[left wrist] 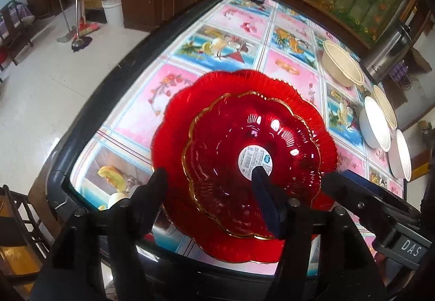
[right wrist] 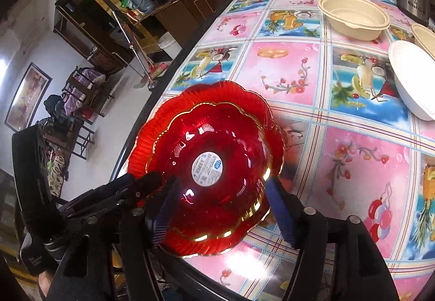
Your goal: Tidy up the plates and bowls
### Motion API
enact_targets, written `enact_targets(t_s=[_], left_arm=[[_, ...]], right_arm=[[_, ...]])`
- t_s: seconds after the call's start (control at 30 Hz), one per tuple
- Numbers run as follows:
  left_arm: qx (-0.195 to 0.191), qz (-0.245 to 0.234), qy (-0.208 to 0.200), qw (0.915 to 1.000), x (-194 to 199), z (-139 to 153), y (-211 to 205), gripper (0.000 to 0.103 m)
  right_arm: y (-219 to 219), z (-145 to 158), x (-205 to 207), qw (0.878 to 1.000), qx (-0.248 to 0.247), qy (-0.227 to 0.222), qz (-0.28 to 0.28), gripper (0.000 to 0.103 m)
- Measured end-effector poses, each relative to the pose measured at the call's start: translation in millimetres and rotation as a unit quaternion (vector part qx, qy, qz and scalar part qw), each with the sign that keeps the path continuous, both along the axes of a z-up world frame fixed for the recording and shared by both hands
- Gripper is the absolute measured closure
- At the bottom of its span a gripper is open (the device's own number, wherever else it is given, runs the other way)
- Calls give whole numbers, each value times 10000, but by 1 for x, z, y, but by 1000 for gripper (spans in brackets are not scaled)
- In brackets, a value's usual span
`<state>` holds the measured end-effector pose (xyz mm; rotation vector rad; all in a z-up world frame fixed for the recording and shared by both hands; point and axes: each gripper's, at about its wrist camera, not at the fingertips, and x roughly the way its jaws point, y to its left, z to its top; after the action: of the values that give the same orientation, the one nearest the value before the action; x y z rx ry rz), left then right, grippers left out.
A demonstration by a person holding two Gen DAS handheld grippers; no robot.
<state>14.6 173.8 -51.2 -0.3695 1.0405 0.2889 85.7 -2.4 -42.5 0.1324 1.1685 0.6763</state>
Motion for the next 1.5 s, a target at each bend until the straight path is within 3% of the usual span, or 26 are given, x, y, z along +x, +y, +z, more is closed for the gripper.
enact_targets(t_s=[0.07, 0.27, 0.37, 0.5, 0.67, 0.83, 0.93, 1.0, 1.3, 1.37, 1.43, 1.5], left_arm=[[74, 93, -65, 9999, -2, 6, 2, 33], [27, 283, -344, 9990, 6, 23, -1, 30], [-59, 159, -512, 9985, 19, 31, -16, 30], [-150, -310, -714, 9969, 50, 41, -64, 30], [-182, -1109, -760, 9908, 109, 39, -146, 30], [-178, -1225, -649, 9902, 156, 21, -189, 30], [-240, -1184, -462, 9916, 182, 8, -204, 30], [-210, -1174, -377, 9921, 193, 0, -211, 30], [-90, -1165, -183, 9930, 220, -25, -232, 31], [-18, -1166, -124, 9931, 223, -31, -233, 36], [48, -1201, 11, 9927, 225, -37, -235, 66], [177, -1373, 0, 9904, 225, -38, -241, 82]], right_arm=[[-6, 4, -2, 9999, -35, -74, -89, 22], [-38, 14, 1, 9990, 321, -87, -304, 21], [-67, 20, 4, 9963, 613, -118, -591, 21], [-121, 26, 12, 9881, 902, -213, -1225, 21], [-198, 24, 35, 9690, 1045, -155, -2234, 20], [-256, 5, 71, 9499, 1135, 153, -2908, 20], [-270, -6, 92, 9456, 1123, 309, -3038, 20], [-273, -12, 105, 9460, 1135, 374, -3014, 27], [-271, -39, 143, 9420, 954, 603, -3161, 39], [-270, -45, 147, 9413, 857, 639, -3201, 46], [-268, -52, 150, 9417, 787, 711, -3194, 55], [-266, -56, 151, 9433, 677, 720, -3170, 78]])
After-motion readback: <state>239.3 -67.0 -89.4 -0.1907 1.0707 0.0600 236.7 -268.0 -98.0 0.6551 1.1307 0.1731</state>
